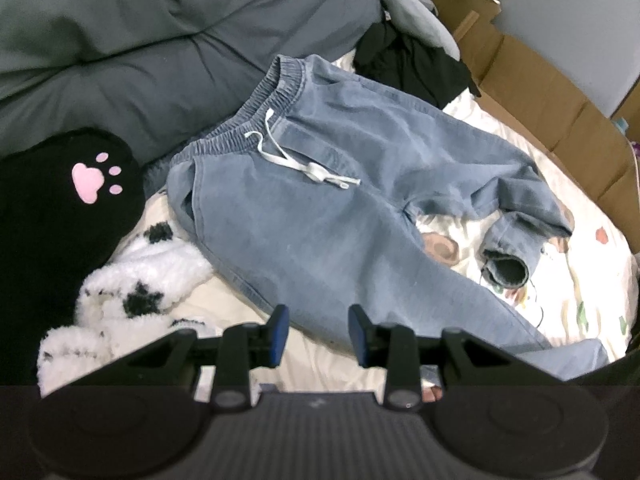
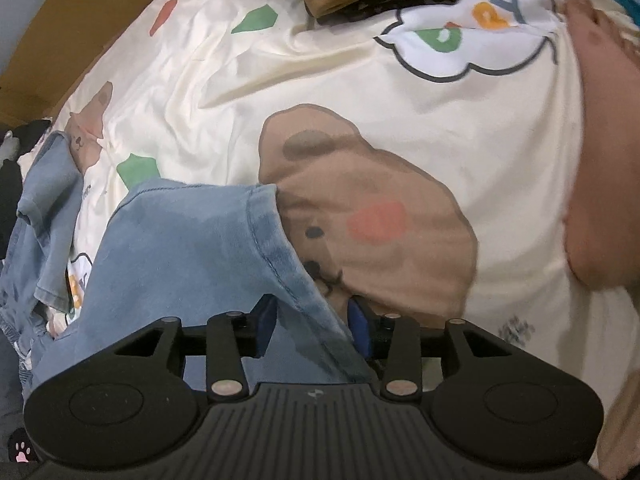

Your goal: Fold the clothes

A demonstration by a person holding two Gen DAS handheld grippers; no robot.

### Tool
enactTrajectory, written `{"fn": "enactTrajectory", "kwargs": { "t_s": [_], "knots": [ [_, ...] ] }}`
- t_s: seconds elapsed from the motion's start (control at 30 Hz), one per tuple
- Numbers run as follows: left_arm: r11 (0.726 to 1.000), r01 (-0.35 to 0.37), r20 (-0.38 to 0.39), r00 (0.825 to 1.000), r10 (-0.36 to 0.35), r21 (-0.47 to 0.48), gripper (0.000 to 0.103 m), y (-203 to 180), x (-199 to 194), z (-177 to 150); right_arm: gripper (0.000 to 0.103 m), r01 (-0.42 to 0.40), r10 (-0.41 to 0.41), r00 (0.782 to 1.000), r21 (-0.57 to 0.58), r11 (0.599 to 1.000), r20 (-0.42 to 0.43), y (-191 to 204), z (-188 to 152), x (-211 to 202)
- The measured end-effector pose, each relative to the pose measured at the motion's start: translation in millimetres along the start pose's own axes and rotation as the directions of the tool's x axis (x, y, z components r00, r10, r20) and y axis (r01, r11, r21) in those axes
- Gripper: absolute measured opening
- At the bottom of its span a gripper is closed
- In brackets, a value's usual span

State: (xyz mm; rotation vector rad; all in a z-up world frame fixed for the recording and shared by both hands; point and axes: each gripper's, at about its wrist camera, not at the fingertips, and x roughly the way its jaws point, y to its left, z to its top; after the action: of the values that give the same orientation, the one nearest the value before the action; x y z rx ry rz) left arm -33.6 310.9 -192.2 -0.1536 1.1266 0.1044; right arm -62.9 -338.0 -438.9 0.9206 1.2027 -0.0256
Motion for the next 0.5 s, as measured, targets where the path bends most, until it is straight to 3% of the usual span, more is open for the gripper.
{"fn": "enactTrajectory", "kwargs": {
  "t_s": [0.23, 0.5],
  "knots": [
    [1.0, -0.001, 0.002, 1.0, 0.0, 0.024, 0.035, -7, 2, 0, 0.047, -0.042, 0.042, 0.999, -0.066, 0.997, 0.008, 2, 9, 8],
    [0.999, 0.003, -0.025, 1.0, -0.004, -0.038, 0.035, 0, 19, -2, 0.052, -0.074, 0.076, 0.997, -0.143, 0.987, 0.008, 11, 14, 9]
  ]
}}
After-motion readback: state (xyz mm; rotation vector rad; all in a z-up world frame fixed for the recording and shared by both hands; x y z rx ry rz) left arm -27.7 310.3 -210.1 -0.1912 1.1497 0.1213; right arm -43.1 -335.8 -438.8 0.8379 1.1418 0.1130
